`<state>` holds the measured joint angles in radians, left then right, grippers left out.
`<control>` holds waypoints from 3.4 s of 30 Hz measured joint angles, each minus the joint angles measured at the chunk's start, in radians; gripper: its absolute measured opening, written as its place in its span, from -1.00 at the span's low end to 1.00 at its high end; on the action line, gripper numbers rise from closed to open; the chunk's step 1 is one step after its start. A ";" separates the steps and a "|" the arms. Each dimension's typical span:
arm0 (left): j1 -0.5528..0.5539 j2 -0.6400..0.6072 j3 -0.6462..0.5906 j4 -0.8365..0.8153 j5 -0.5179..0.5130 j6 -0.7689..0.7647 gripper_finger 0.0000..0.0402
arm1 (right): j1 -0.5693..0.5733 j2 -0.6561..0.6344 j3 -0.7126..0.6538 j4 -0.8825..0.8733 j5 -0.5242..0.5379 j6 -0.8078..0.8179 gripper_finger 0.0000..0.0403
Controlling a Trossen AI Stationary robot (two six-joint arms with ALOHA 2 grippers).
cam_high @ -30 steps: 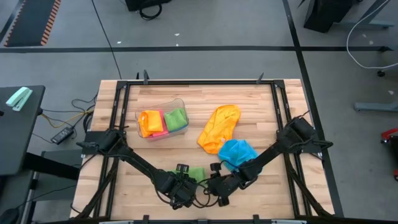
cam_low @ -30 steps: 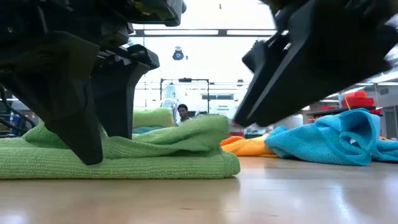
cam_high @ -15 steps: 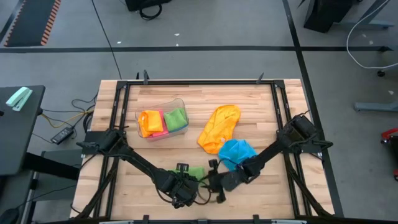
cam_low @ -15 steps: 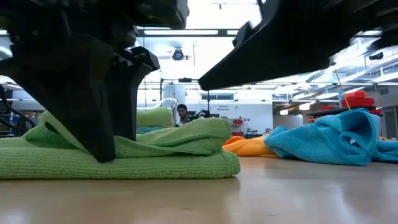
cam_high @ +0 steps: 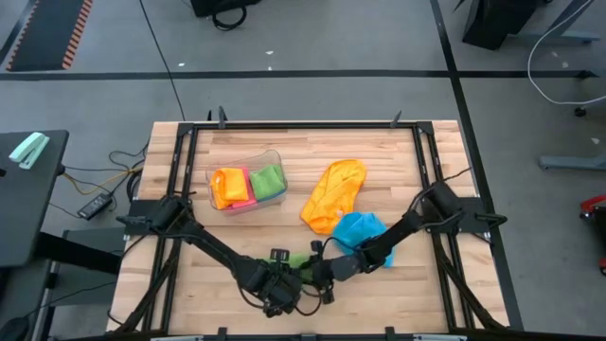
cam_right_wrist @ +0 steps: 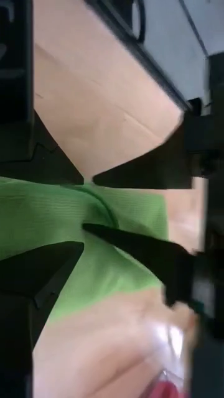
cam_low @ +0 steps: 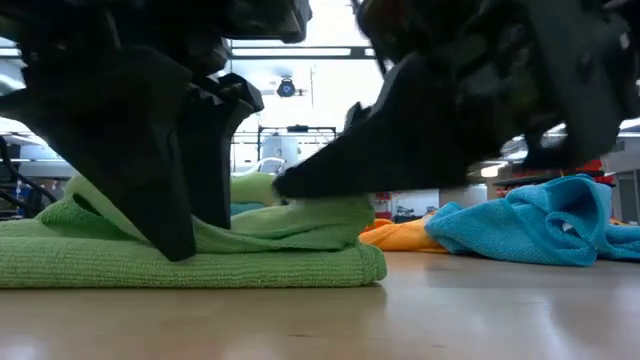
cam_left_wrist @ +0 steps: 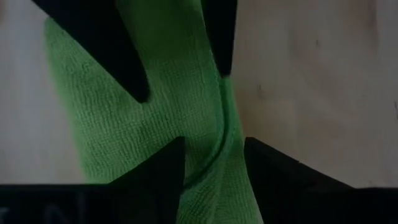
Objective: Fold microfiber towels
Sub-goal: Fold the green microfiber towel
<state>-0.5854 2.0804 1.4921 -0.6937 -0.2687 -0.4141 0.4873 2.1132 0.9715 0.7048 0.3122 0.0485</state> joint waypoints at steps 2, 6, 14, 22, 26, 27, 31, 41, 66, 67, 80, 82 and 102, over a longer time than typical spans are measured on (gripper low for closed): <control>-0.001 0.000 0.000 0.000 0.000 0.001 -0.16 | -0.004 0.025 0.023 -0.041 0.000 0.004 -0.17; -0.004 0.000 0.000 0.000 0.000 0.001 -0.18 | -0.016 0.027 0.030 -0.109 0.000 0.063 -0.17; -0.013 -0.020 0.000 -0.014 0.092 -0.016 -0.18 | -0.017 0.024 0.032 -0.152 0.000 0.109 -0.17; -0.031 -0.032 0.000 -0.099 0.261 -0.139 -0.25 | -0.017 0.024 0.032 -0.158 0.000 0.122 -0.17; -0.056 -0.037 0.000 -0.120 0.346 -0.152 -0.30 | -0.017 0.024 0.031 -0.160 0.000 0.123 -0.17; -0.063 -0.044 0.000 -0.125 0.359 -0.151 -0.31 | -0.017 0.024 0.031 -0.160 0.000 0.123 -0.17; -0.070 -0.079 0.000 -0.120 0.368 -0.151 -0.36 | -0.017 0.024 0.030 -0.161 0.000 0.124 -0.17; -0.051 -0.139 0.001 -0.128 0.055 -0.093 -0.45 | -0.018 0.024 0.030 -0.162 0.000 0.124 -0.17; -0.091 -0.074 0.001 -0.304 0.305 -0.150 -0.51 | -0.018 0.025 0.029 -0.162 0.000 0.126 -0.17; -0.089 -0.075 0.000 -0.298 0.304 -0.148 -0.52 | -0.018 0.026 0.029 -0.162 0.000 0.126 -0.17; -0.084 -0.079 0.000 -0.133 0.223 0.012 -0.66 | -0.018 0.026 0.028 -0.158 -0.003 0.126 -0.17; -0.084 -0.079 0.000 -0.141 0.145 0.036 -0.67 | -0.018 0.026 0.028 -0.158 -0.003 0.126 -0.17; -0.081 -0.079 0.000 -0.166 0.410 -0.218 -0.76 | -0.018 0.026 0.028 -0.157 -0.003 0.127 -0.17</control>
<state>-0.6666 2.0010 1.4925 -0.8595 0.1412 -0.6318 0.4690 2.1395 1.0000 0.5480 0.3088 0.1753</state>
